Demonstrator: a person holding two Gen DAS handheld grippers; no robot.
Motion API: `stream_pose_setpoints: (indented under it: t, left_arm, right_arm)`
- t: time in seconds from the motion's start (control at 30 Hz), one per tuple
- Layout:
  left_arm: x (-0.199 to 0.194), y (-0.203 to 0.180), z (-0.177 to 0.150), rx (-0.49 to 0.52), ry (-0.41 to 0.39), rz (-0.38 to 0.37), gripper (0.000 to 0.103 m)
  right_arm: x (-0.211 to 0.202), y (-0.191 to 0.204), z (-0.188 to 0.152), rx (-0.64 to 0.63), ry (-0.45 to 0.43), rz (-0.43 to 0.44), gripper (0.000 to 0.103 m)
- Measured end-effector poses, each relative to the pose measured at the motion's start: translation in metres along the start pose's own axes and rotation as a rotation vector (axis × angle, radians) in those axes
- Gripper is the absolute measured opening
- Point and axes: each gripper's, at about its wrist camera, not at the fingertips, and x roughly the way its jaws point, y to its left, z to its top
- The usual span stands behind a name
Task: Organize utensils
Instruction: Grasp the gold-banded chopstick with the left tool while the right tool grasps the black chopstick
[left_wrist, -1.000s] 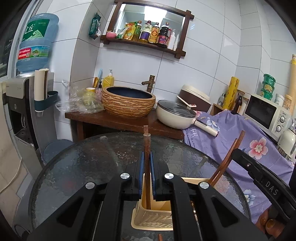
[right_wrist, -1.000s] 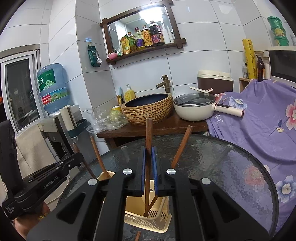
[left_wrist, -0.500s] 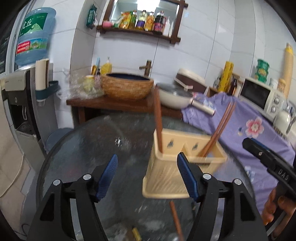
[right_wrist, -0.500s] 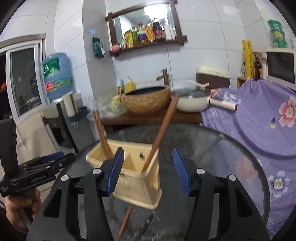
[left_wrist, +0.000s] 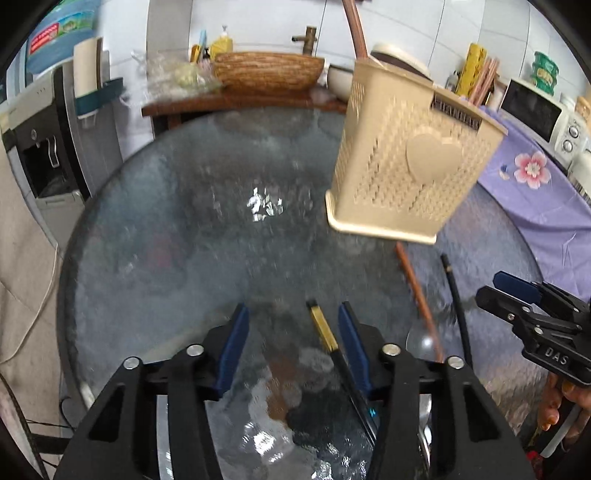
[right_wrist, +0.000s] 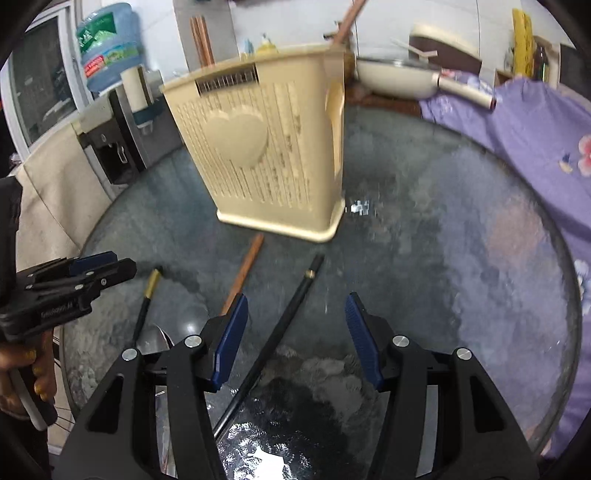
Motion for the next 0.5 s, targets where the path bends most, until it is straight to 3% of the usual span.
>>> stream_pose_setpoints:
  t: [0.2,0.5]
  left_arm:
    - [0.009,-0.008,-0.010,0.028,0.040,-0.008,0.043]
    - [0.016,-0.025,-0.014,0.080,0.056,0.011,0.030]
  right_arm:
    - [0.014,0.009,-0.005,-0.012,0.045,-0.024,0.053]
    - [0.029,0.020,-0.003,-0.035,0.095,-0.058,0.038]
